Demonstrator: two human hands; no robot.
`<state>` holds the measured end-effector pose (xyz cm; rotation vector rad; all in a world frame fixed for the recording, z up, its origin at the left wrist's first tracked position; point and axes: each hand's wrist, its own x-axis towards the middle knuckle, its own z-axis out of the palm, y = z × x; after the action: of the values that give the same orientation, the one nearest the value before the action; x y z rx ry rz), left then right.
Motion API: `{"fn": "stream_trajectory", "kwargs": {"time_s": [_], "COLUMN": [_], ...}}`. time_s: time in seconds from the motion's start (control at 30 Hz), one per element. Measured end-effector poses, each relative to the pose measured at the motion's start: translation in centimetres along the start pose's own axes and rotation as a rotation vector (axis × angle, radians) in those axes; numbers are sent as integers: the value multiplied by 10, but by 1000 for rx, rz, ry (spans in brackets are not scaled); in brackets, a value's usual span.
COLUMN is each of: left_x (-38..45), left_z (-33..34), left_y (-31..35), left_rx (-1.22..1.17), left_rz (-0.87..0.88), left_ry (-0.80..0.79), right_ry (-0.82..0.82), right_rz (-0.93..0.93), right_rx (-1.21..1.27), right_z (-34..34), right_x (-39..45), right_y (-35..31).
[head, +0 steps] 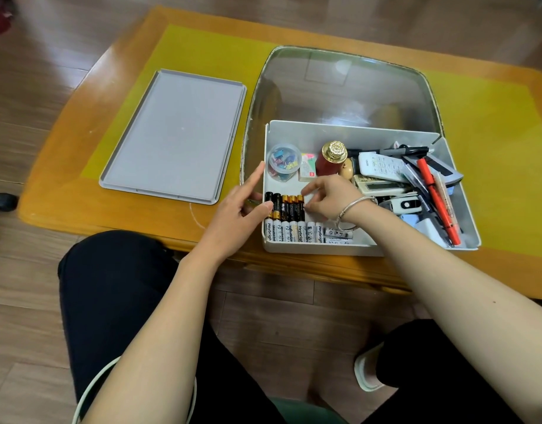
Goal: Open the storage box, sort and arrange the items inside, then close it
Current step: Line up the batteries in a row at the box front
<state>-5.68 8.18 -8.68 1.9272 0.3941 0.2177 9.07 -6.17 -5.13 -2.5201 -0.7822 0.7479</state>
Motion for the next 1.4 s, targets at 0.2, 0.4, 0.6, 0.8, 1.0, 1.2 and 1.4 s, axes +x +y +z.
{"fn": "stream_trajectory", "kwargs": {"time_s": [0.2,0.4,0.6,0.8,1.0,1.2,1.4], "left_x": [1,1,0,1,1,1,1], "left_z": [0,0,0,0,0,-1,0], "left_y": [-2,-4,-3,-4,-4,-4,-5], "left_rx": [-1,-3,-12,-6,1,-2,2], "left_rz": [5,0,-1,4,6,5,11], "left_ry": [-1,4,3,-1,-2,0,-3], "right_ry": [-56,-264,-337,-351,-109,26,42], "right_rz": [-39,-61,-38,-14,46,70,121], "right_rx": [-76,-485,-627,-724,-606,-479,-455], "right_z": [-12,-30,-20,-20,-18,-11,-10], "right_x": [-5,-20,-18,-20,-17,-10,-11], "right_y": [5,18,22,26,27,25,23]}}
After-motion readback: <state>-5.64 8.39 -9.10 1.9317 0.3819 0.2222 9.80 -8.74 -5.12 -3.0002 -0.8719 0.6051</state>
